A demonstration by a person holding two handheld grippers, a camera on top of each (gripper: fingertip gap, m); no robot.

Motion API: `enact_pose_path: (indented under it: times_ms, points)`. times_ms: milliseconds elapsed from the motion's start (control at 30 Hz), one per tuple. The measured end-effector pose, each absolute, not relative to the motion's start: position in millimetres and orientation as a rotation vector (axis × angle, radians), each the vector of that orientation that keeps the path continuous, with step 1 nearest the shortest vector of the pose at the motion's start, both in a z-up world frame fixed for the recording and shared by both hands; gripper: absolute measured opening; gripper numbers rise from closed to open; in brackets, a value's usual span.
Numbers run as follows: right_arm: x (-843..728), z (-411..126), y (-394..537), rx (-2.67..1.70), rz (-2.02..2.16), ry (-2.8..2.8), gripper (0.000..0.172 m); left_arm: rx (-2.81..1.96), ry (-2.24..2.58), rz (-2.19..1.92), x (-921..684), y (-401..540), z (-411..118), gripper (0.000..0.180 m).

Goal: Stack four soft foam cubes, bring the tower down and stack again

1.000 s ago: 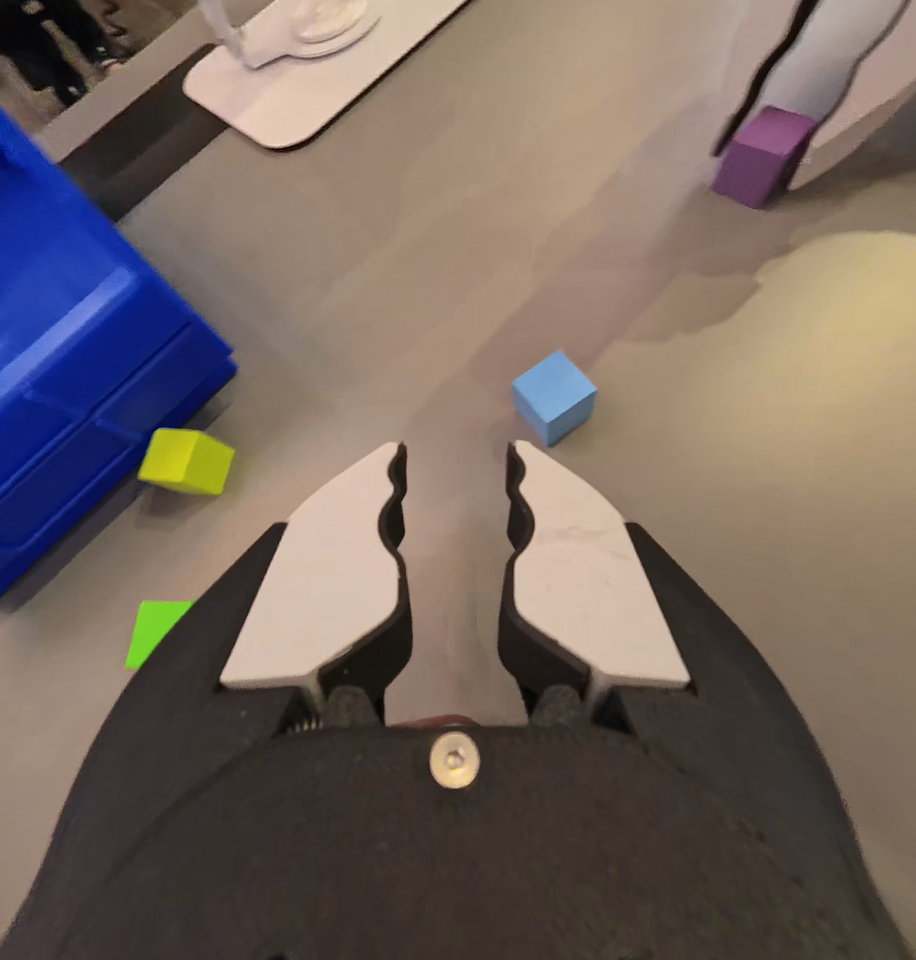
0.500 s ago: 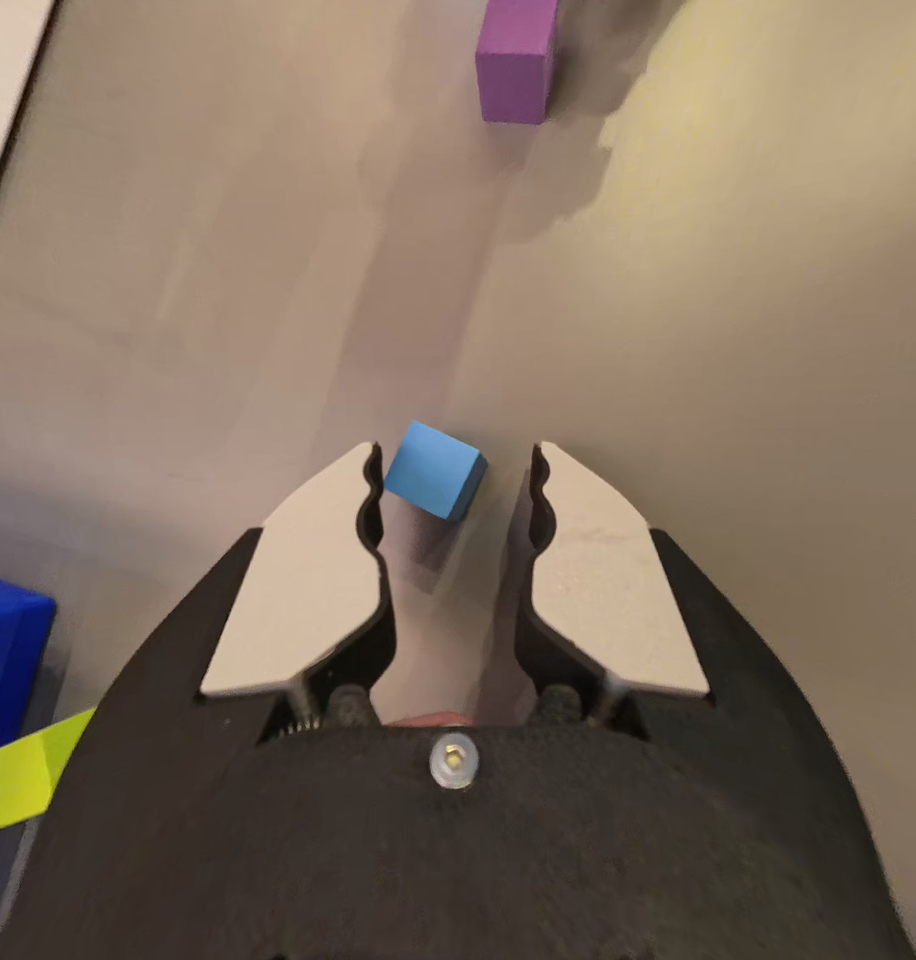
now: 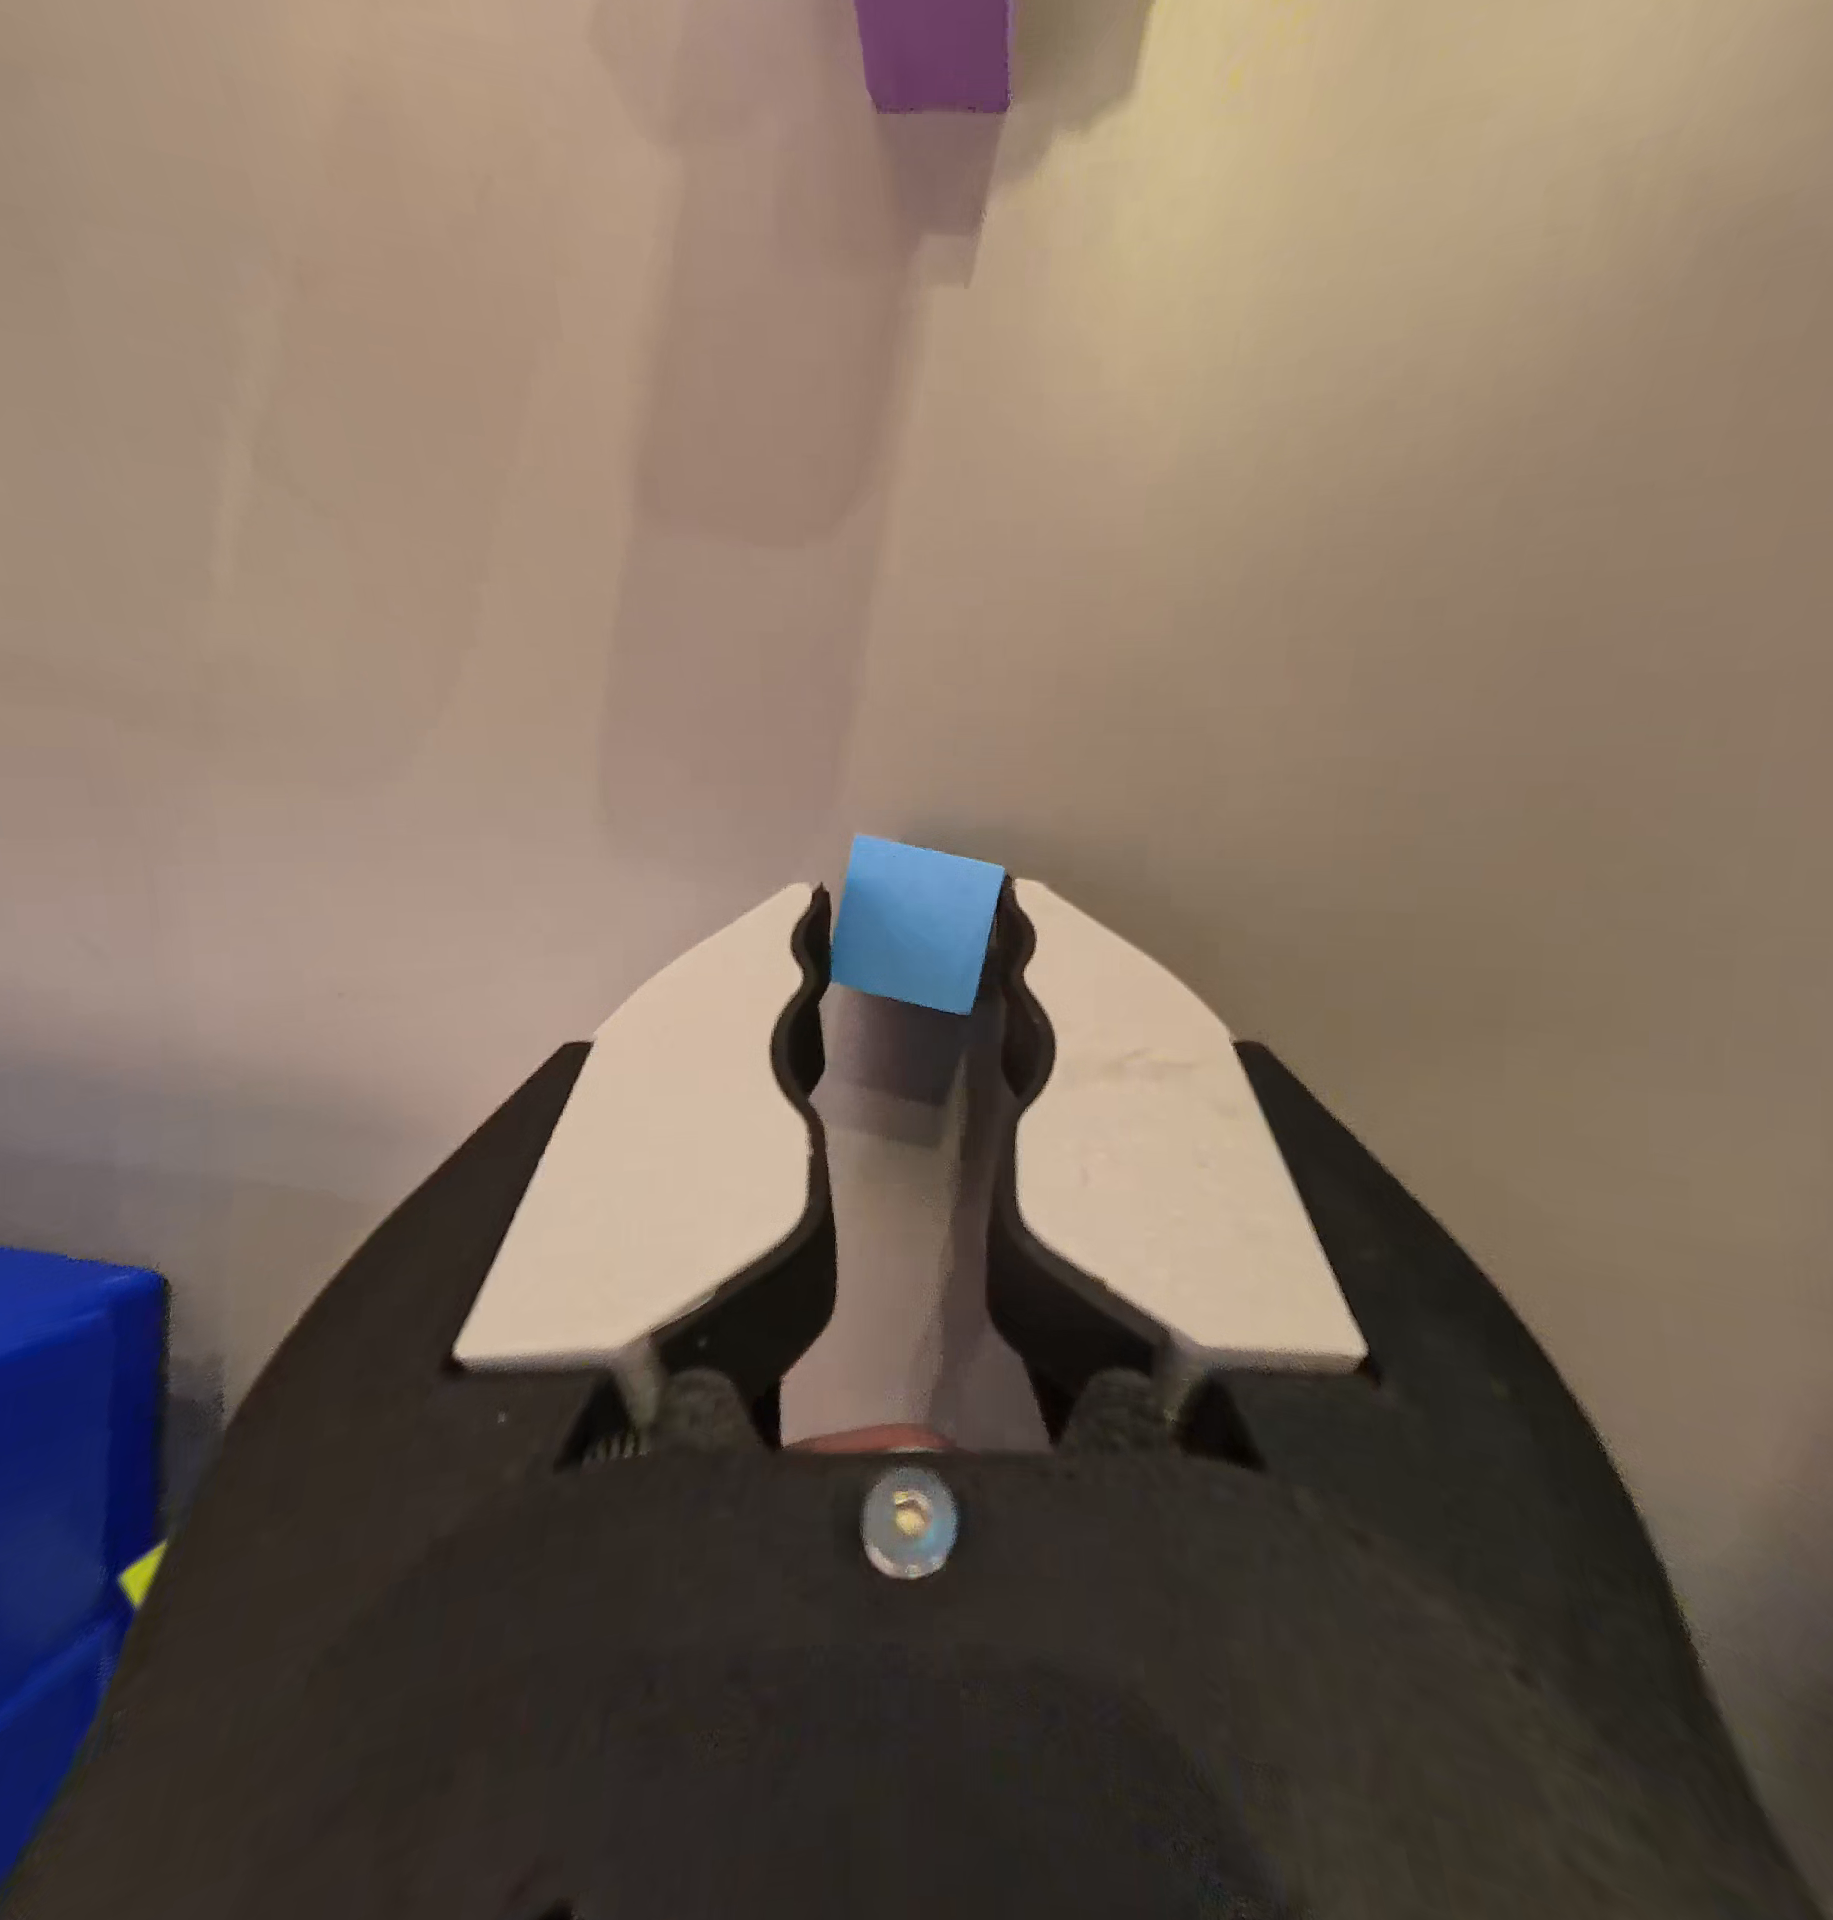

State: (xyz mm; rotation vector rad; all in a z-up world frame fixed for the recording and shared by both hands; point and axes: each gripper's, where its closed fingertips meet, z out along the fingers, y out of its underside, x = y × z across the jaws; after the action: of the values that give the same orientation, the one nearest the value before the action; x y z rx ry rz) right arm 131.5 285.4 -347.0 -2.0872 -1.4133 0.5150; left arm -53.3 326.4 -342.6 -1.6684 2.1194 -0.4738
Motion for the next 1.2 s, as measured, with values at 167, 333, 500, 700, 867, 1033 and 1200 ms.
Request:
enact_pose_path:
  times_ms: [167, 333, 500, 700, 867, 1033, 1200]
  points:
    - [139.4, -345.6, 294.0, -2.07, 0.502, -1.367, 0.032, -1.728, 2.055, -0.393, -39.7, 332.8, -332.7, 0.029]
    - [151.9, -343.3, 302.8, -2.049, 0.485, -1.279, 0.03, -1.776, 1.91, -0.376, 1.6, 331.7, -308.7, 0.029]
    - [160.7, -339.5, 302.6, -2.02, 0.486, -1.248, 0.03, -1.821, 1.81, -0.474, 46.1, 316.4, -296.1, 0.029]
    - [161.3, -342.9, 301.7, -2.016, 0.481, -1.259, 0.03, -1.772, 1.852, -0.48, 77.1, 299.5, -297.7, 0.029]
    - [160.9, -343.0, 301.1, -2.009, 0.484, -1.27, 0.03, -1.754, 1.869, -0.473, 90.3, 298.6, -303.1, 0.029]
    - [160.0, -345.8, 299.6, -2.015, 0.474, -1.294, 0.03, -1.738, 1.905, -0.469, 97.9, 295.3, -308.2, 0.029]
    - [159.8, -346.7, 299.5, -2.017, 0.472, -1.301, 0.03, -1.718, 1.927, -0.47, 102.7, 293.7, -309.9, 0.029]
